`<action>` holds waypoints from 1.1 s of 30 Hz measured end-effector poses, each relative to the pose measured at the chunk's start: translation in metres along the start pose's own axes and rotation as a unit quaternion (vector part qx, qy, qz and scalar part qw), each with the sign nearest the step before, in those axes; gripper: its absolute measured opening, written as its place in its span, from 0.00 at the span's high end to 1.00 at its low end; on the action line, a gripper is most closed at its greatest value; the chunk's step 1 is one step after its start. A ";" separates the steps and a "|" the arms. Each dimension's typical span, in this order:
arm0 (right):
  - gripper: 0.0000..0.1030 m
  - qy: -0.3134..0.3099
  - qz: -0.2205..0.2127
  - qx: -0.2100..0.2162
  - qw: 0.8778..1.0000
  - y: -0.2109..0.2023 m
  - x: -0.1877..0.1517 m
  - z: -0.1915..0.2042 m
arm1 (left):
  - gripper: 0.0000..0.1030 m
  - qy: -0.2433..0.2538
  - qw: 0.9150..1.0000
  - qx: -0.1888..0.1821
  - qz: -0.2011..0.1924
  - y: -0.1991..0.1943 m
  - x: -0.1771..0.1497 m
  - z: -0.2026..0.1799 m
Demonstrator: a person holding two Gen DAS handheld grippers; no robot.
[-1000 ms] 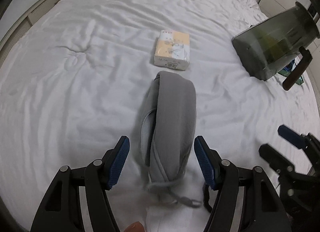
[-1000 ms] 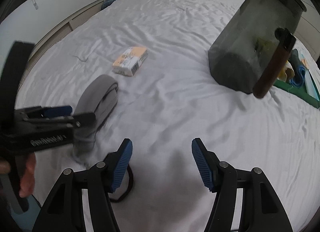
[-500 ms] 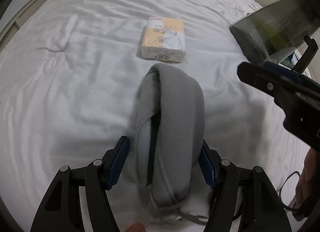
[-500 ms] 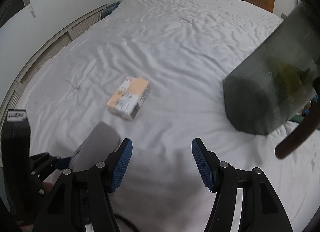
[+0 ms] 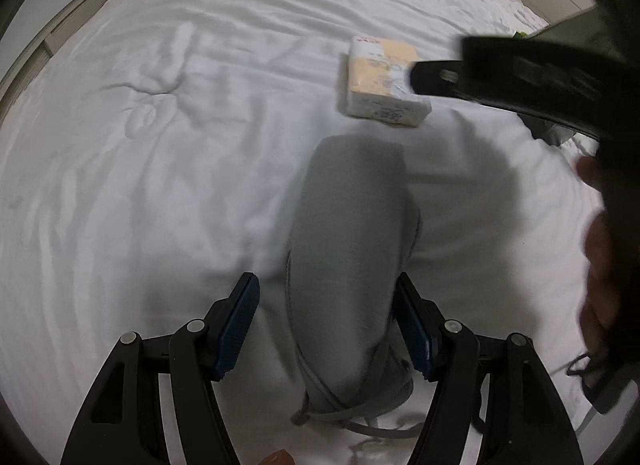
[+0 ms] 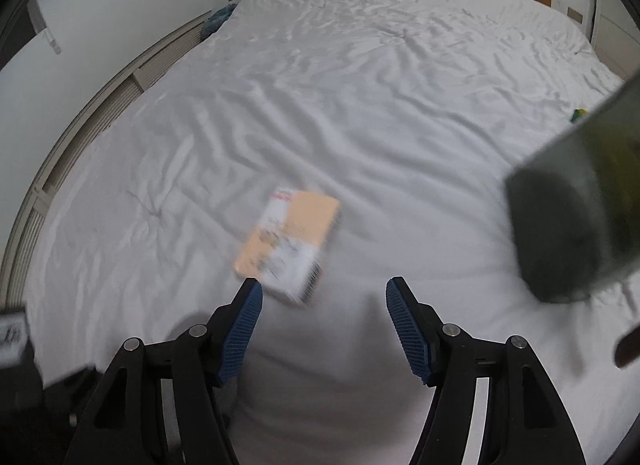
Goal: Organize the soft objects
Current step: 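Grasp the tissue pack with the right tool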
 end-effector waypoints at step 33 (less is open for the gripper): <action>0.45 -0.041 0.075 -0.013 0.996 0.042 -0.011 -0.004 | 0.40 -0.007 1.000 -0.003 0.007 0.005 -0.005 0.003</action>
Point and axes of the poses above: each gripper's, at about its wrist camera, not at the fingertips, and y roughly the way its jaws point, z to its left, x to its top, the point moved 3 cm from there along y, roughly the way its jaws point, and after that the axes turned 3 degrees about -x, right-handed, at the moved point
